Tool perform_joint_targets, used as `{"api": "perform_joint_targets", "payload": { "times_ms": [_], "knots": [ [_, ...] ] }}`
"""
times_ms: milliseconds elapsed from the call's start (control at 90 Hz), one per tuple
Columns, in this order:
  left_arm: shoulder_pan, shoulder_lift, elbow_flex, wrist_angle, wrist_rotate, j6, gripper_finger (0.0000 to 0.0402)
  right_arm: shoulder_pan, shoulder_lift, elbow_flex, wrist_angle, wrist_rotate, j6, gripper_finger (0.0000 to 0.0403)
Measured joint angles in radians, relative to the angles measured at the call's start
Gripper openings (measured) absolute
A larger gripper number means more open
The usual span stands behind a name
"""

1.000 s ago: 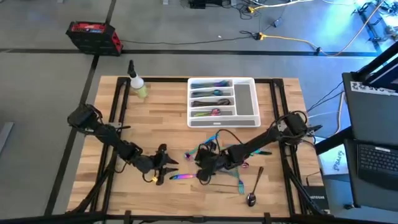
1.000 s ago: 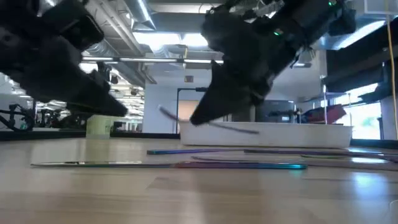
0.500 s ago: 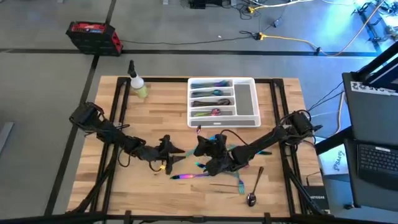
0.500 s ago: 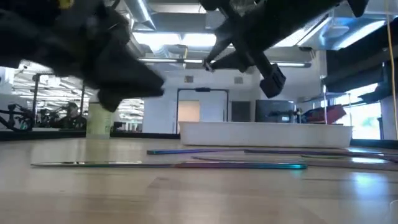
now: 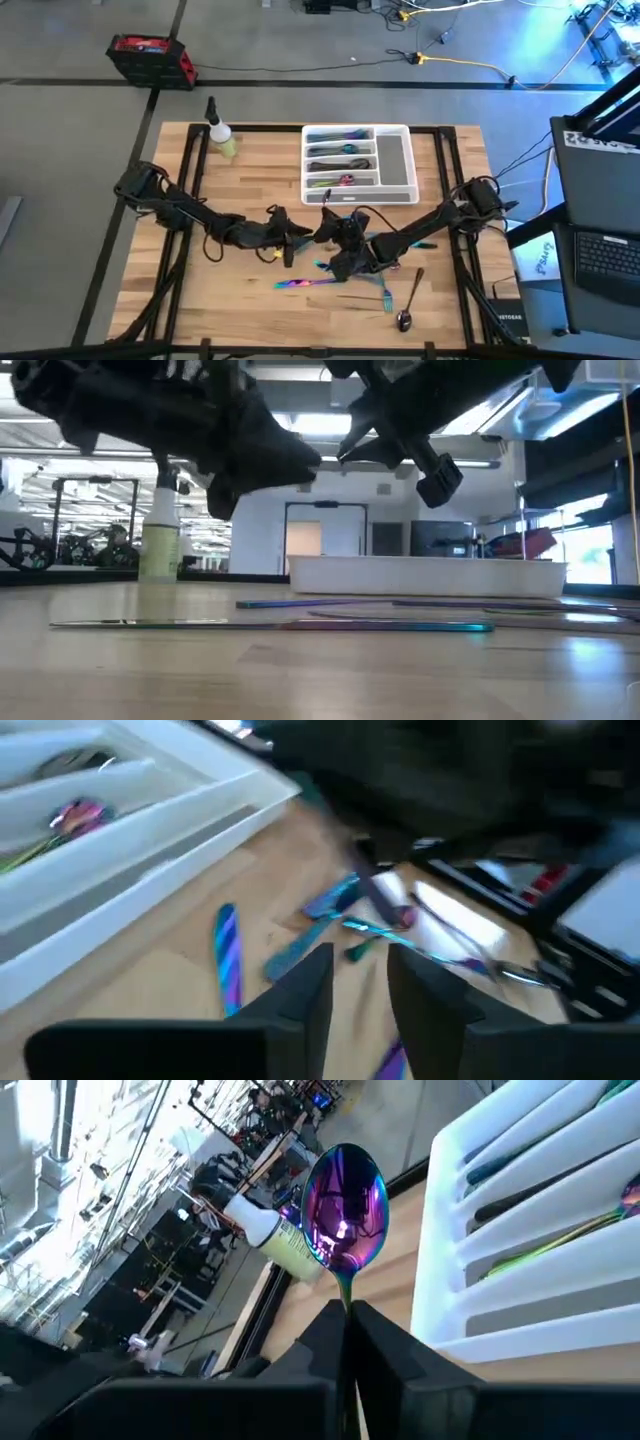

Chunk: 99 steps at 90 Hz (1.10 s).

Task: Sort silverware
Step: Put the blue teaspoon on the white silverware tray

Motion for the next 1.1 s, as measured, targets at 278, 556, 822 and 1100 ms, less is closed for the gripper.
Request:
{"api": "perform_joint_targets", "payload": {
  "times_ms": [278, 556, 822, 1100],
  "knots": [
    [0.030, 0.000, 0.069, -0.122, 0.034, -0.017, 0.0114, 0.000, 0.000, 0.000, 0.000, -0.003, -0.030, 0.0001],
    [0.039, 0.000, 0.074, -0.169, 0.136, -0.014, 0.0227, 0.000, -0.003, 0.000, 0.000, -0.008, -0.055, 0.0001],
    [0.044, 0.000, 0.073, -0.171, 0.150, -0.016, 0.0273, 0.000, -0.003, 0.000, -0.001, -0.018, -0.078, 0.0001],
    [0.103, 0.000, 0.074, -0.089, 0.217, -0.016, 0.0274, -0.007, -0.003, 0.000, 0.000, -0.019, -0.115, 0.0001]
  ]
}}
